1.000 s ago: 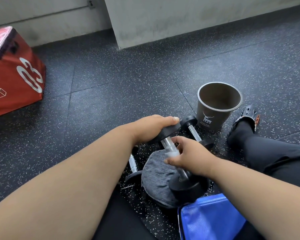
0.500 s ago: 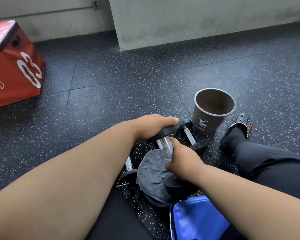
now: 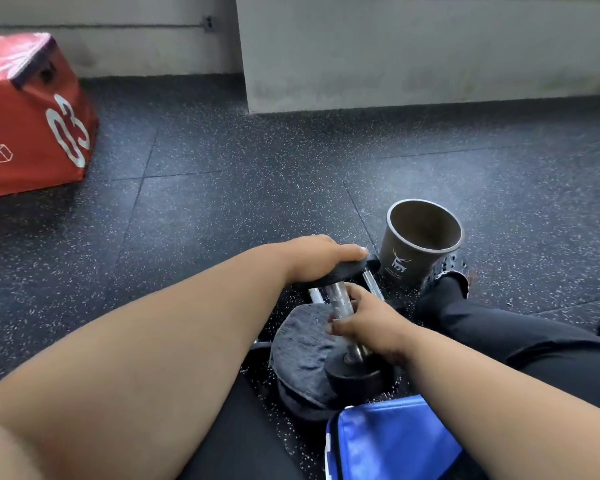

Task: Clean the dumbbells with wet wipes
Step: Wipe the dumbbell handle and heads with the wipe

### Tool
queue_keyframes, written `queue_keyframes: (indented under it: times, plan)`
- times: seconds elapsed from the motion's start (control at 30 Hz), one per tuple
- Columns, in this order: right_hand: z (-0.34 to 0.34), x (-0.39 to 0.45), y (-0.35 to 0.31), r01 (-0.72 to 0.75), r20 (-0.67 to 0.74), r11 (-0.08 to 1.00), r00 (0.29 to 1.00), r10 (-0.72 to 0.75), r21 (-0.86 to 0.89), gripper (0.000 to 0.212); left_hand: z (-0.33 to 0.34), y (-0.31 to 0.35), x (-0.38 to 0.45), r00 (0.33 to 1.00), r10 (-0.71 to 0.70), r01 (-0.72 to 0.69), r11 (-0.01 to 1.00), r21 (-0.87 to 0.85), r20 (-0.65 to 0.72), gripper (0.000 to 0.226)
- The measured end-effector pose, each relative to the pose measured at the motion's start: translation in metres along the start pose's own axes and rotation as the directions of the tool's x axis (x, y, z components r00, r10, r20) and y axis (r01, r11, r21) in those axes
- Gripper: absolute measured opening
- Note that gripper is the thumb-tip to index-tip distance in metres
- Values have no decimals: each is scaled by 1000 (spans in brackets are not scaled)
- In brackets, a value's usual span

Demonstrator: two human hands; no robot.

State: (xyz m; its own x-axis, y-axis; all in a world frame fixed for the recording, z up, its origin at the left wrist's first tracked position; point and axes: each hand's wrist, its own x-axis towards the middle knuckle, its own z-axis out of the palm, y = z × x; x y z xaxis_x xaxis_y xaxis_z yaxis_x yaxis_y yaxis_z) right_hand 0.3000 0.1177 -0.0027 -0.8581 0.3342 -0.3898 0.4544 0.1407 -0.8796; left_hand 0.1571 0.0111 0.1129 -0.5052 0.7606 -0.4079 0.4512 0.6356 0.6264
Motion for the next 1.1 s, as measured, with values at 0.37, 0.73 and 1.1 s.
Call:
queue_keyframes:
  times: [0.37,0.73,1.1]
  plan:
    - [-21,-2,-3,-47,95,996,994,54,-80,98,-2,-8,10,1000,-7,7,1000,-6,3,66]
    - [-44,-1,0,-92,51,865,990,135,-493,45,-3,-7,27,998,-54,56,996,-71,22,65]
    - [-29,-2,-1,-73,-62,816,997,46,-573,56,-2,-8,28,997,-78,79,995,-69,11,54]
